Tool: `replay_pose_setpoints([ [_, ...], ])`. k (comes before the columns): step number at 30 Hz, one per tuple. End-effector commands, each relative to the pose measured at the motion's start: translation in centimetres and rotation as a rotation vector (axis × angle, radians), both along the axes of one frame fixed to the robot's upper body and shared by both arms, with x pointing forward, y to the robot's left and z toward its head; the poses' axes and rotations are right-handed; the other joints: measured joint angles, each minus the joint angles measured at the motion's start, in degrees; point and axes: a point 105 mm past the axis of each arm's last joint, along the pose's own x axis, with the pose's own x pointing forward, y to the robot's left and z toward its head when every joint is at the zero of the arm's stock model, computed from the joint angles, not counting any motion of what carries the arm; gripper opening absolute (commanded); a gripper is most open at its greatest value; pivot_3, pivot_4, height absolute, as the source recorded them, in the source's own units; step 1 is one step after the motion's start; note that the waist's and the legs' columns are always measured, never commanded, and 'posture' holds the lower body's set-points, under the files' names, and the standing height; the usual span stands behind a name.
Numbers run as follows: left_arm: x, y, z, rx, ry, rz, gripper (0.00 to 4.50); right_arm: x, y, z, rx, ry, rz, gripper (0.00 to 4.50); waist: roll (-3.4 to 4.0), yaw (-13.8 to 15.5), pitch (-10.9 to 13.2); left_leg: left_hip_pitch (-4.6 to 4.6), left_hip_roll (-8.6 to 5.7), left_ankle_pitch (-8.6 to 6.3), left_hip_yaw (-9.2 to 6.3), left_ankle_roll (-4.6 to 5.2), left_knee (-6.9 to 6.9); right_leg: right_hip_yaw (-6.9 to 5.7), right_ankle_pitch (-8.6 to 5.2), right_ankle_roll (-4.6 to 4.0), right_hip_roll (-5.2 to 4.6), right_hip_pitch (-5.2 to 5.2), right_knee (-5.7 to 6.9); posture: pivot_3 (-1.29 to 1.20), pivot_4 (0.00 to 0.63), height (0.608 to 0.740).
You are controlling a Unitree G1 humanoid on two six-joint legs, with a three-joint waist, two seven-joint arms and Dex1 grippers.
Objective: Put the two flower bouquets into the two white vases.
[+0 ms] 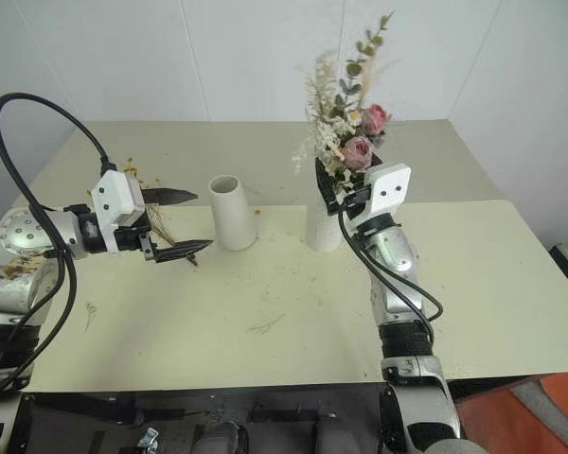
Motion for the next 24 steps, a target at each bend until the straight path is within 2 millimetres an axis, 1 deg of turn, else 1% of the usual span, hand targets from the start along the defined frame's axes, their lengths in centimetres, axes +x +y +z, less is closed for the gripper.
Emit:
replay_pose_setpoints([
  [1,-0.9,1.9,1.3,-0.047,-0.044,0.077,4.50,-1.9,-0.9,0.8,-0.031,-0.004,0.025,4.46,0.00,-0.1,0.0,0.00,0.00,0.00,0.00,0.00,0.00,0.00,0.00,0.00,0.00,0.00,0.00,0.00,0.150,0.740],
  [4,-0.6,4.1,1.1,-0.100,-0.054,0.261,4.50,-2.9,-1.6,0.2,-0.078,0.062,0.033,4.46,0.00,-0.1,0.0,0.01,0.01,0.00,0.00,0.00,0.00,0.02,0.00,0.00,0.00,0.00,-0.03,0.00,0.150,0.740],
  [6,-0.3,4.9,1.1,-0.122,-0.066,0.354,4.50,-3.2,-1.9,0.0,-0.095,0.110,0.048,4.46,-0.01,0.0,0.0,0.05,0.01,0.00,0.00,0.00,0.01,0.02,0.00,0.00,0.00,0.01,0.00,0.00,0.150,0.740],
  [8,0.4,6.2,1.0,-0.180,-0.033,0.509,4.50,-4.0,-2.4,-0.5,-0.146,0.188,0.083,4.46,-0.01,0.2,0.0,0.08,0.01,0.00,-0.01,0.00,0.05,0.01,0.00,0.00,0.00,0.04,0.02,0.00,0.150,0.740],
  [10,1.4,7.8,0.5,-0.229,0.000,0.719,4.50,-5.2,-2.9,-0.9,-0.247,0.265,0.131,4.46,-0.01,0.9,0.0,0.08,0.00,0.00,-0.05,0.00,0.09,-0.04,0.00,0.01,0.00,0.11,0.00,0.00,0.150,0.740],
  [11,1.7,8.3,0.4,-0.236,0.009,0.780,4.50,-5.6,-3.0,-1.0,-0.274,0.292,0.149,4.46,-0.05,1.0,0.0,0.07,-0.02,0.00,-0.05,0.00,0.10,-0.04,-0.01,0.02,-0.02,0.12,-0.02,0.00,0.150,0.740],
  [12,2.3,8.7,0.2,-0.251,0.014,0.873,4.50,-6.4,-2.9,-0.9,-0.328,0.308,0.199,4.46,-0.08,1.3,0.0,0.06,-0.01,0.00,-0.05,0.00,0.10,-0.04,-0.01,0.02,-0.01,0.12,-0.04,0.00,0.150,0.740],
  [14,3.4,8.8,0.1,-0.311,0.067,0.987,4.50,-7.9,-2.3,-0.7,-0.412,0.342,0.302,4.46,-0.13,1.8,0.0,0.04,-0.04,0.00,-0.08,0.00,0.14,-0.07,-0.01,0.02,-0.01,0.12,-0.05,0.00,0.150,0.740],
  [16,4.3,8.2,0.1,-0.419,0.166,1.048,4.50,-9.2,-1.2,-0.4,-0.502,0.349,0.399,4.46,-0.15,2.0,0.0,0.04,-0.05,0.00,-0.13,0.00,0.17,-0.12,0.00,0.02,-0.01,0.18,-0.04,0.00,0.150,0.740],
  [17,4.8,7.9,-0.2,-0.460,0.238,1.080,4.50,-9.8,-0.6,-0.3,-0.536,0.348,0.442,4.46,-0.22,1.9,0.0,0.04,-0.06,0.00,-0.16,0.00,0.22,-0.15,0.00,0.03,-0.01,0.21,-0.04,0.00,0.150,0.740],
  [19,5.4,7.1,-1.2,-0.472,0.369,1.135,4.50,-10.7,0.4,0.0,-0.586,0.330,0.517,4.46,-0.27,1.8,-0.1,0.05,-0.07,0.00,-0.19,0.00,0.22,-0.15,0.00,0.03,0.01,0.23,-0.05,0.00,0.150,0.740],
  [22,5.9,6.1,-2.9,-0.432,0.515,1.214,4.50,-11.0,1.4,0.6,-0.591,0.306,0.554,4.46,-0.28,1.1,-0.1,0.07,-0.09,-0.01,-0.19,0.00,0.19,-0.10,0.00,0.04,0.01,0.22,-0.08,0.00,0.150,0.740],
  [24,6.3,6.3,-3.4,-0.455,0.575,1.287,4.50,-10.7,1.7,0.9,-0.577,0.297,0.547,4.46,-0.28,1.0,-0.1,0.05,-0.09,0.00,-0.19,0.00,0.17,-0.09,0.00,0.03,0.01,0.16,-0.07,0.00,0.150,0.740],
])
